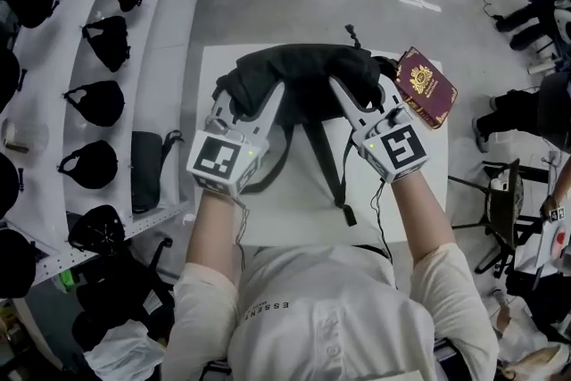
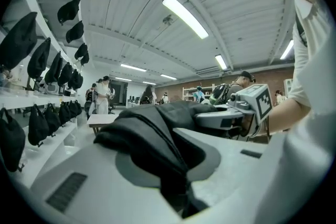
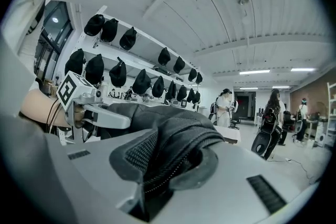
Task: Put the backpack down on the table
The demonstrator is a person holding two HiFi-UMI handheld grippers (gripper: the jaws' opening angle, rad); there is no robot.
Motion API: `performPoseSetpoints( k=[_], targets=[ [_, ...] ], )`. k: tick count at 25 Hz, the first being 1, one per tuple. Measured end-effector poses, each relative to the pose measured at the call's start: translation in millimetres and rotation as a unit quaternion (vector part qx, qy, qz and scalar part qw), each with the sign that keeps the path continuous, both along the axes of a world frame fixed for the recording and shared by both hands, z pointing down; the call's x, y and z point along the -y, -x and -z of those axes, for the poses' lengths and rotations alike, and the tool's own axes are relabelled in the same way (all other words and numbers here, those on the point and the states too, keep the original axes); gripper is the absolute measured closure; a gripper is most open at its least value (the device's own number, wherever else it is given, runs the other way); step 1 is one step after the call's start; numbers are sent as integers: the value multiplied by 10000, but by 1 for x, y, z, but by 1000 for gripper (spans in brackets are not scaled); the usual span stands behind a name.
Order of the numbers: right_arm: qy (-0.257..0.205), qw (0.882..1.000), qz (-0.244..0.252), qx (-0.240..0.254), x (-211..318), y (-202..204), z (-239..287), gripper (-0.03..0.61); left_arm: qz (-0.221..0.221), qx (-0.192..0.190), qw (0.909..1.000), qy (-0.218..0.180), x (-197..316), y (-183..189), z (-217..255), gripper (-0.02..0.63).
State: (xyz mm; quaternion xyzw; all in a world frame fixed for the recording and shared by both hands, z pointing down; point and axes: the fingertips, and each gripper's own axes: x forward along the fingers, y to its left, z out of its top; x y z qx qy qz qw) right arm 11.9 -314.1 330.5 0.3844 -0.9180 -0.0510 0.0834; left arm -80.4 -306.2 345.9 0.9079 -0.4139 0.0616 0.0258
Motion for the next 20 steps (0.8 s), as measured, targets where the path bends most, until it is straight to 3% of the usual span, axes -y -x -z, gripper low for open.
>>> performPoseSetpoints(
  k=[6,12,20],
  targets=[
    [-14,9997,-186,147,25,5,-6,485,-180,120,9994,-261,29,5,-2,545],
    [241,9985,-481,109,32,-4,-25,485,-242,67,9996,-135,31,-1,-15,545],
    [526,9976,-405,180,10,-11,-44,483,-291,3,9996,43,12,-7,-32,545]
  ],
)
